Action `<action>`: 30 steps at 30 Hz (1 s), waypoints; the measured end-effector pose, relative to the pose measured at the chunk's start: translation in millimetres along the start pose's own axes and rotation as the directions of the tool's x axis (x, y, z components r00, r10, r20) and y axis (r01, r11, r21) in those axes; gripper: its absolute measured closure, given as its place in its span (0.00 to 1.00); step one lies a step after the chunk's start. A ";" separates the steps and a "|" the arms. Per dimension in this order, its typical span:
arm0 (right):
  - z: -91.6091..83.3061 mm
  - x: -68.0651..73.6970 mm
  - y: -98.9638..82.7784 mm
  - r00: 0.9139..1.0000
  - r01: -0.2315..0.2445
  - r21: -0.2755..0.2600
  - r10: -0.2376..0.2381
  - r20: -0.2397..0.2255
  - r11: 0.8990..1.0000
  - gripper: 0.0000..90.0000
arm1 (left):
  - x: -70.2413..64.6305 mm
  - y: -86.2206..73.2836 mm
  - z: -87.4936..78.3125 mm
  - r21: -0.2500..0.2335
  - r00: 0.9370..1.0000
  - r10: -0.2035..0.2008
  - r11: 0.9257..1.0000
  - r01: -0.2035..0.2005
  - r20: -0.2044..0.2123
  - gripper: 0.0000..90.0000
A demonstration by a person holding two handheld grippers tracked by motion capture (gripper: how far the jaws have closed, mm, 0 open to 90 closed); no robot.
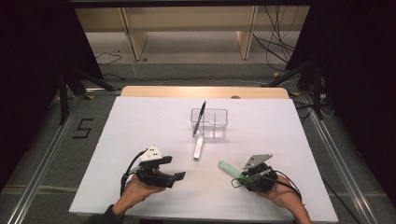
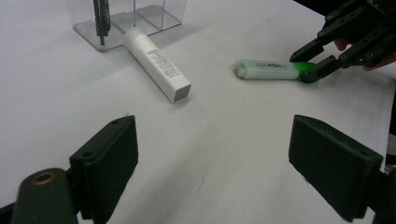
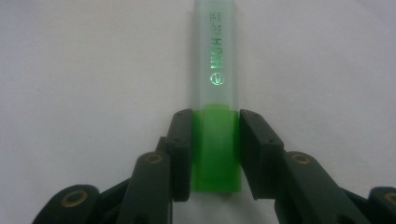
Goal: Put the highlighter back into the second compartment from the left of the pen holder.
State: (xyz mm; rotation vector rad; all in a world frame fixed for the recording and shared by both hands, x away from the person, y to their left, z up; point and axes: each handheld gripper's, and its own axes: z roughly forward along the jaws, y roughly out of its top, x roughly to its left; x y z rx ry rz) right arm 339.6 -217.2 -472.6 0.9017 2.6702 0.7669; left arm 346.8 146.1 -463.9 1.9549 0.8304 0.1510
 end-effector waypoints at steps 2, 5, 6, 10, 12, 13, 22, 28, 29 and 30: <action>-0.3 1.5 0.6 1.000 0.004 0.002 -0.004 0.011 1.000 0.75 | 0.0 0.0 -0.3 0.000 1.000 0.002 1.000 -0.002 -0.001 0.17; -1.2 3.8 1.6 1.000 0.018 0.006 -0.018 0.022 1.000 0.75 | 0.7 0.0 -0.8 -0.003 1.000 0.001 1.000 -0.001 -0.004 0.17; -1.5 5.0 2.0 1.000 0.017 0.003 -0.017 0.025 1.000 0.75 | 0.9 -0.1 -0.7 -0.005 1.000 -0.002 1.000 0.002 -0.005 0.17; -6.0 8.2 4.2 0.998 0.032 -0.019 -0.031 0.056 0.999 0.75 | 2.2 -0.3 -0.7 -0.004 1.000 -0.003 1.000 0.003 -0.007 0.17; -9.4 9.9 5.5 0.996 0.057 -0.035 -0.055 0.075 0.998 0.75 | 2.7 -0.4 -0.8 -0.001 1.000 -0.003 1.000 0.003 -0.007 0.17; -10.9 11.1 6.1 0.994 0.069 -0.045 -0.065 0.084 0.997 0.75 | 2.9 -0.4 -0.7 0.000 1.000 -0.003 1.000 0.003 -0.008 0.17; -19.6 27.0 12.9 0.971 0.169 -0.108 -0.147 0.190 0.980 0.75 | 4.1 -0.8 -0.5 0.003 1.000 -0.011 1.000 0.011 -0.010 0.17; -21.4 37.7 15.5 0.941 0.248 -0.135 -0.206 0.267 0.959 0.75 | 4.7 -0.9 -0.6 0.003 1.000 -0.012 1.000 0.012 -0.012 0.17; -21.2 39.9 15.7 0.935 0.263 -0.134 -0.217 0.281 0.955 0.75 | 4.8 -0.9 -0.6 0.003 1.000 -0.013 1.000 0.013 -0.011 0.17; -21.0 42.3 16.0 0.927 0.281 -0.136 -0.232 0.296 0.950 0.75 | 4.9 -0.9 -0.6 0.003 1.000 -0.013 1.000 0.013 -0.011 0.17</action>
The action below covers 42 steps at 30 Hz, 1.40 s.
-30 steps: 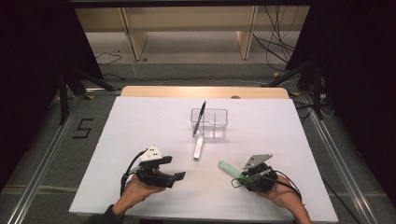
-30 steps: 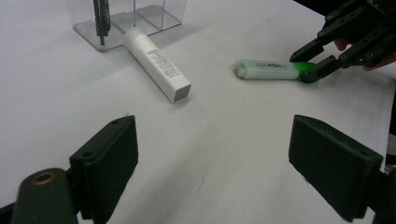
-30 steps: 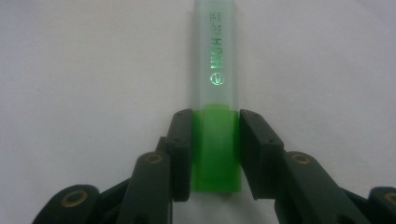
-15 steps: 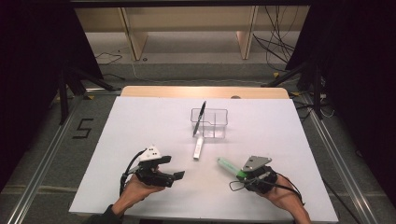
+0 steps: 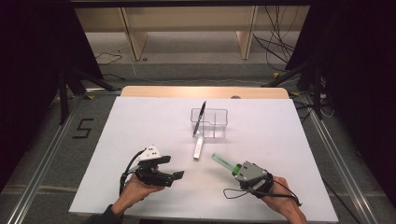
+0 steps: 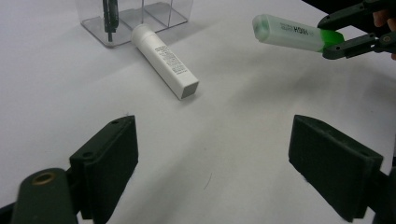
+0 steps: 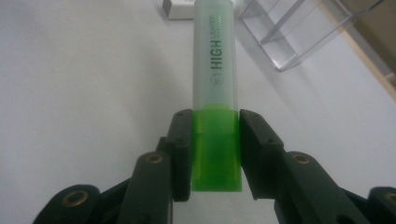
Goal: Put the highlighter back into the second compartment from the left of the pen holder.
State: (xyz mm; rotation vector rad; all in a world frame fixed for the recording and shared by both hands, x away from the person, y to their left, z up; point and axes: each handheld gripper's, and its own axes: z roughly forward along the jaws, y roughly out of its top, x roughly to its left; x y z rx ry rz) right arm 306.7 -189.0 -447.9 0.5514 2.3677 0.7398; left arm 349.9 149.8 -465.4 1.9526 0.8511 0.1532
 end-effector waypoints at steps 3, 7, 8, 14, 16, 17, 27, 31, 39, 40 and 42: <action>-1.2 5.9 3.2 0.999 0.044 -0.010 -0.044 0.021 0.999 0.75 | 0.3 0.3 -0.1 0.002 1.000 0.000 1.000 0.000 0.001 0.17; -1.8 12.9 6.1 0.993 0.105 -0.021 -0.104 0.058 0.994 0.75 | 0.0 1.2 0.4 0.005 1.000 0.000 1.000 0.000 0.006 0.17; -1.8 14.5 6.7 0.992 0.115 -0.025 -0.114 0.063 0.993 0.75 | -0.2 1.8 0.4 0.007 1.000 0.000 1.000 0.000 0.008 0.17; -2.1 26.3 9.9 0.973 0.204 -0.047 -0.197 0.119 0.978 0.75 | -3.1 8.7 0.7 0.022 1.000 0.019 1.000 -0.020 0.023 0.17; -3.4 30.4 11.5 0.958 0.261 -0.037 -0.254 0.134 0.965 0.75 | -4.9 12.4 0.5 0.030 0.999 0.025 0.999 -0.026 0.028 0.17; -3.7 33.5 12.4 0.953 0.277 -0.035 -0.269 0.142 0.960 0.75 | -6.0 14.6 0.4 0.037 0.999 0.029 0.999 -0.030 0.031 0.17; -3.6 60.5 16.4 0.851 0.486 -0.032 -0.465 0.242 0.873 0.75 | -25.3 37.3 13.8 0.130 0.989 0.102 0.985 -0.115 0.108 0.18; -4.4 67.4 17.2 0.798 0.567 -0.023 -0.542 0.264 0.823 0.75 | -33.5 46.6 22.2 0.200 0.978 0.153 0.963 -0.179 0.140 0.18; -4.2 77.4 17.6 0.744 0.637 -0.015 -0.608 0.277 0.771 0.75 | -46.7 62.5 33.7 0.280 0.961 0.200 0.927 -0.248 0.189 0.18; -4.0 78.2 17.6 0.740 0.642 -0.015 -0.614 0.276 0.767 0.75 | -48.3 63.9 34.9 0.288 0.960 0.204 0.923 -0.255 0.193 0.18; -3.7 79.4 17.1 0.724 0.658 -0.012 -0.627 0.288 0.753 0.75 | -51.1 66.3 37.2 0.309 0.953 0.219 0.910 -0.277 0.212 0.20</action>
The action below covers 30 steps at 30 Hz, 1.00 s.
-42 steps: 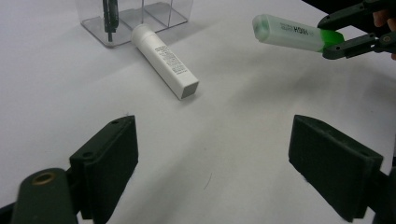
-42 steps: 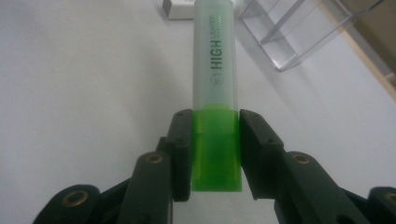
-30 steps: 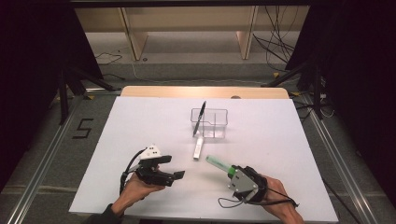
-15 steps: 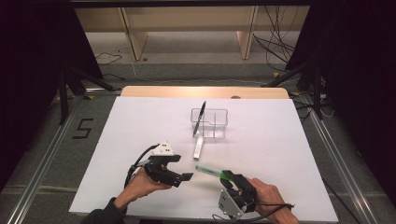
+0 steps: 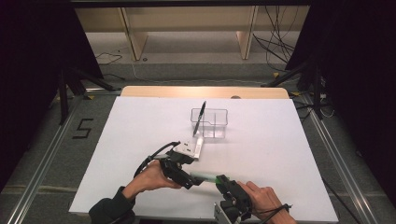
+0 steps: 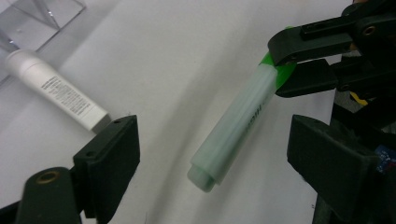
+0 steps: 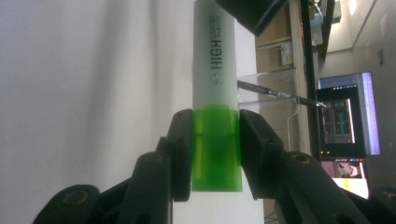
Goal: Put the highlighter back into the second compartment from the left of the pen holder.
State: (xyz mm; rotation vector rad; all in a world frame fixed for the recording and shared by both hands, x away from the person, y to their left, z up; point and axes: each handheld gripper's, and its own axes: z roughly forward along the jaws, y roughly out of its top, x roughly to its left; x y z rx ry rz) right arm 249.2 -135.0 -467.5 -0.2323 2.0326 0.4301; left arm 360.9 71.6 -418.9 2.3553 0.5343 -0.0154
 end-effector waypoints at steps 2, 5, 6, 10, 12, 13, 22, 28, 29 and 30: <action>-0.4 1.1 0.5 1.000 0.016 -0.007 -0.015 0.005 1.000 0.75 | -3.1 2.7 1.8 0.026 1.000 0.016 1.000 -0.016 0.000 0.20; -1.6 3.2 2.2 0.999 0.039 -0.018 -0.039 0.016 0.999 0.75 | -6.5 5.6 4.4 0.072 0.999 0.040 0.997 -0.041 0.014 0.22; -2.1 4.1 2.8 0.999 0.049 -0.018 -0.048 0.013 0.999 0.75 | -7.1 6.6 5.1 0.086 0.999 0.047 0.995 -0.049 0.019 0.23; -2.3 6.7 5.8 0.996 0.087 -0.023 -0.087 0.016 0.996 0.75 | -10.7 10.3 8.1 0.120 0.996 0.085 0.989 -0.088 0.035 0.28; -2.4 8.1 6.4 0.995 0.096 -0.021 -0.096 0.016 0.995 0.75 | -12.0 12.0 9.3 0.133 0.994 0.097 0.986 -0.103 0.051 0.31; -2.2 8.2 6.6 0.995 0.103 -0.021 -0.102 0.016 0.994 0.75 | -13.0 12.7 10.1 0.141 0.993 0.101 0.984 -0.108 0.056 0.33; -3.3 11.1 8.5 0.992 0.125 -0.035 -0.124 0.022 0.992 0.75 | -17.6 19.6 18.9 0.219 0.983 0.139 0.962 -0.163 0.121 0.50; -3.3 12.0 8.9 0.989 0.144 -0.043 -0.143 0.025 0.989 0.75 | -16.8 23.9 26.9 0.258 0.976 0.141 0.949 -0.181 0.166 0.57; -3.2 12.4 9.0 0.989 0.145 -0.045 -0.143 0.029 0.988 0.75 | -16.5 24.7 28.1 0.261 0.976 0.137 0.949 -0.178 0.170 0.58; -3.0 12.3 9.1 0.988 0.151 -0.049 -0.150 0.031 0.987 0.75 | -15.7 25.7 29.1 0.265 0.974 0.140 0.946 -0.185 0.179 0.59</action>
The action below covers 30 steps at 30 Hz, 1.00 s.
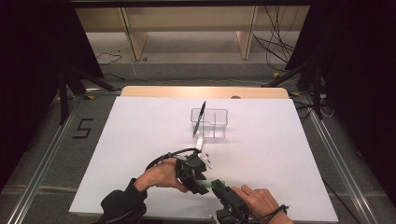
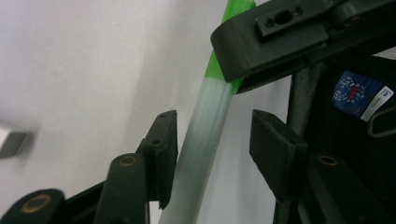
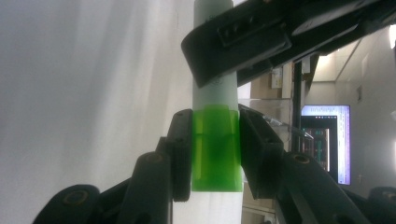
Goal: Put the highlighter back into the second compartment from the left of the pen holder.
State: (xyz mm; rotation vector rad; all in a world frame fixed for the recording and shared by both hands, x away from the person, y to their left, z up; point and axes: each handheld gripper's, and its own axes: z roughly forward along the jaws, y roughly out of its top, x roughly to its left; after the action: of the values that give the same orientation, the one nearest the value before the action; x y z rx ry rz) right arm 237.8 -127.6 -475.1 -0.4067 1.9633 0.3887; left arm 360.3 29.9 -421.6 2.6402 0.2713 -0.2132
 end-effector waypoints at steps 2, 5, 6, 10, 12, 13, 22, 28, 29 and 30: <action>-0.1 0.4 0.2 1.000 0.006 0.001 -0.006 0.000 1.000 0.75 | 1.2 2.1 1.1 0.009 1.000 0.007 1.000 -0.007 0.009 0.61; -0.9 2.2 0.4 1.000 0.001 0.008 -0.001 -0.003 1.000 0.75 | 3.1 3.7 2.7 0.018 1.000 0.008 1.000 -0.008 0.024 0.64; -0.8 2.4 0.6 1.000 0.003 0.006 -0.003 -0.004 1.000 0.75 | 3.2 3.8 3.2 0.019 1.000 0.005 1.000 -0.006 0.026 0.65; -0.5 3.7 1.3 1.000 0.013 0.002 -0.013 -0.007 1.000 0.75 | 4.6 3.5 4.6 0.027 0.999 0.006 1.000 -0.007 0.036 0.68; -0.2 4.2 1.7 1.000 0.015 -0.002 -0.015 -0.007 1.000 0.75 | 4.6 3.5 5.4 0.031 0.999 0.007 0.999 -0.008 0.039 0.69; -0.3 4.6 2.0 1.000 0.016 0.000 -0.016 -0.007 1.000 0.75 | 5.0 3.5 5.4 0.038 0.999 0.013 0.999 -0.015 0.038 0.69; 0.0 6.5 3.4 0.999 0.031 -0.009 -0.031 -0.008 0.999 0.75 | 6.8 3.9 6.9 0.069 0.998 0.024 0.997 -0.028 0.059 0.75; 0.6 8.3 4.1 0.999 0.054 -0.019 -0.054 -0.002 0.998 0.75 | 9.4 3.4 9.4 0.082 0.995 0.028 0.996 -0.035 0.091 0.78; 0.5 8.8 4.2 0.999 0.054 -0.019 -0.054 -0.001 0.998 0.75 | 9.3 3.2 9.8 0.086 0.995 0.027 0.996 -0.036 0.101 0.79; 0.8 9.0 4.3 0.998 0.061 -0.021 -0.061 -0.003 0.998 0.75 | 9.4 3.1 9.8 0.089 0.993 0.032 0.995 -0.041 0.110 0.81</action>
State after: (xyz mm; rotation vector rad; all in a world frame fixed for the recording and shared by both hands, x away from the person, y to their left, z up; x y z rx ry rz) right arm 232.9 -124.4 -483.2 -0.4799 1.9466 0.3702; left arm 369.1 24.0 -430.6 2.7095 0.1808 -0.3633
